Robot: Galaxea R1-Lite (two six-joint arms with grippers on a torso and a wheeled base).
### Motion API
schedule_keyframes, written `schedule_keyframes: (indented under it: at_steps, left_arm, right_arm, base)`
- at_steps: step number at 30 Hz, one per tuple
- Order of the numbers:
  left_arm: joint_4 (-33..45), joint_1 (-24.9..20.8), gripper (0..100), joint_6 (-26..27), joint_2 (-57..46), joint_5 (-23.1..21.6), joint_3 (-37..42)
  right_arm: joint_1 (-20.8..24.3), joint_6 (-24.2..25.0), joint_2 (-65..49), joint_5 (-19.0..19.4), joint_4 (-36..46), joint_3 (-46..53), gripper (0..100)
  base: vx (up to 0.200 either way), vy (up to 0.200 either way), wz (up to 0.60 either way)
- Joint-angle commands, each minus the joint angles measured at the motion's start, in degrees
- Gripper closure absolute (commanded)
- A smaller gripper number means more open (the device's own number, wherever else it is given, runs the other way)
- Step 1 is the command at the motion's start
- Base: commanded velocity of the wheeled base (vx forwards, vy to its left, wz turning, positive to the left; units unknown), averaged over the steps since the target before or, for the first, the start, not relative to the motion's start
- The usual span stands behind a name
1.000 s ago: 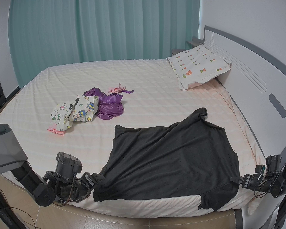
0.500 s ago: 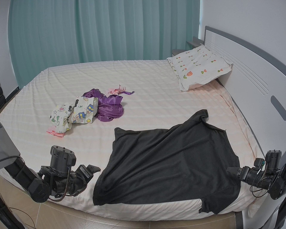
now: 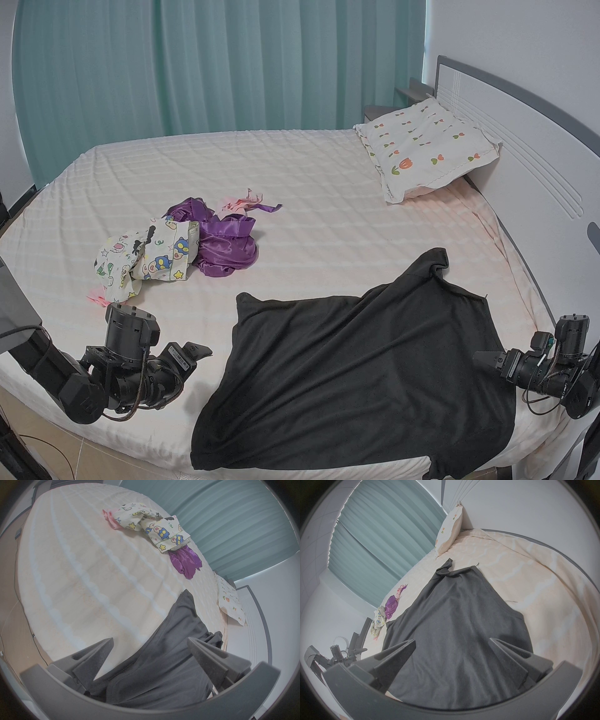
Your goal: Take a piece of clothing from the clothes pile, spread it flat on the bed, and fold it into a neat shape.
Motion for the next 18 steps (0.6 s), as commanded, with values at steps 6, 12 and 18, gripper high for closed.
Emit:
schedule_keyframes:
  at_steps: [6, 12, 18]
  left_arm:
    - [0.1, -0.5, 0, -0.4, 0.1, 0.0, -0.2]
    - [0.1, -1.0, 0, -0.4, 0.2, 0.0, -0.2]
    - [-0.1, -1.1, 0, -0.3, -0.1, 0.3, -0.6]
  right_arm:
    - [0.1, 0.0, -0.3, 0.0, 0.1, 0.7, 0]
    - [0.9, 0.2, 0.1, 0.0, 0.0, 0.7, 0]
    - [1.7, 1.2, -0.4, -0.1, 0.0, 0.7, 0]
  base:
    - [0.000, -0.133, 0.00]
    - [0.000, -0.200, 0.00]
    - [0.000, -0.067, 0.00]
